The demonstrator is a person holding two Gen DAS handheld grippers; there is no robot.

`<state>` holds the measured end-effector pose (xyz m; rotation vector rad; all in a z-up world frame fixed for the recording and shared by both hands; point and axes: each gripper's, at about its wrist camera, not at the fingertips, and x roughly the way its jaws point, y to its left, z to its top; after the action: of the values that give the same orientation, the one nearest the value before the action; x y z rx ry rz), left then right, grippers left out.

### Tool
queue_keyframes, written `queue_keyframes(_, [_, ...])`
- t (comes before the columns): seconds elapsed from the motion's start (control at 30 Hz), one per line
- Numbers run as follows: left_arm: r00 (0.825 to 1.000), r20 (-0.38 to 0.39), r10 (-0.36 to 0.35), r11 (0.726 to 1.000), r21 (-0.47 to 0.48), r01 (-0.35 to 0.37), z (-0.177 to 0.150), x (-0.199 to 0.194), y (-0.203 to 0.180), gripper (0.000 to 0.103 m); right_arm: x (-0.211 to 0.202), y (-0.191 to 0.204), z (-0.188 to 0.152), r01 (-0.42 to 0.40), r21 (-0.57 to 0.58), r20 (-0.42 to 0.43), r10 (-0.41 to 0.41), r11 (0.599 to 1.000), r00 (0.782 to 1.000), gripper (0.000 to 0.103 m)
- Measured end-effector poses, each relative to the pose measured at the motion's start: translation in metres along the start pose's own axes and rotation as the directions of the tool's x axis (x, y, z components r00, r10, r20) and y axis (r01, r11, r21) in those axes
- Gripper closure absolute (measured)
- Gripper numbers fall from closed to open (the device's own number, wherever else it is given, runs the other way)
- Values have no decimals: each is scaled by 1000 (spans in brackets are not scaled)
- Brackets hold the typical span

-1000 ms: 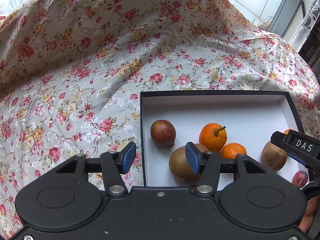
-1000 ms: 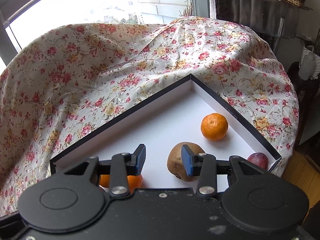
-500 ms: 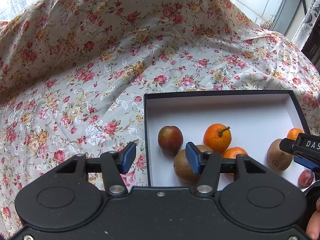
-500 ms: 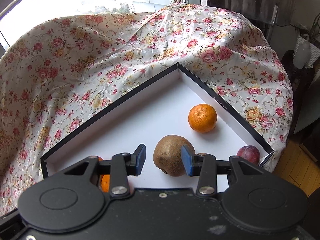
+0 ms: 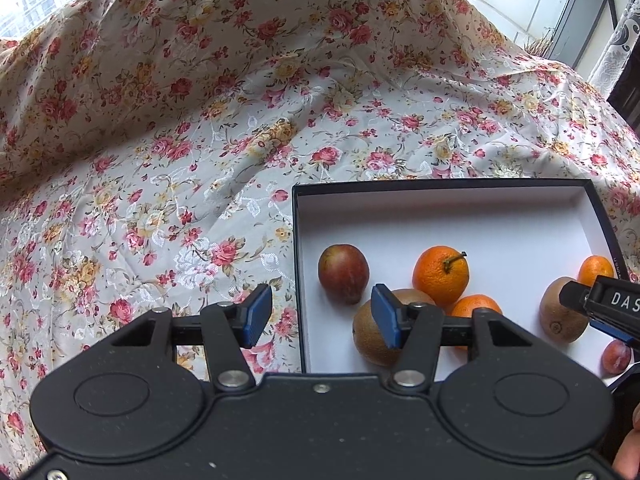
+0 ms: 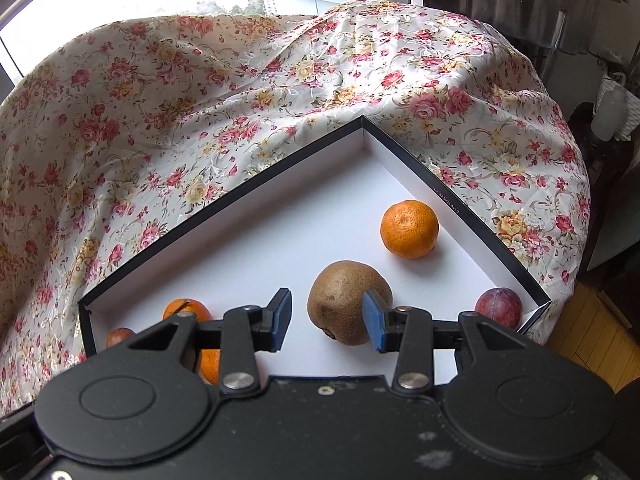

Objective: Organize fruits

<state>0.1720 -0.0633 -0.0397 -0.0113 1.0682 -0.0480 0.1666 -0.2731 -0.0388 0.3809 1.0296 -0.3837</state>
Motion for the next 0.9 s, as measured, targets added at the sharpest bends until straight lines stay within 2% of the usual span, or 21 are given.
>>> queue_keyframes(0.9, [1000,13,8,1000,8,-8,0,-3,0,43,-1,1,-1,8,-6,-7,-8,1000,1000,60])
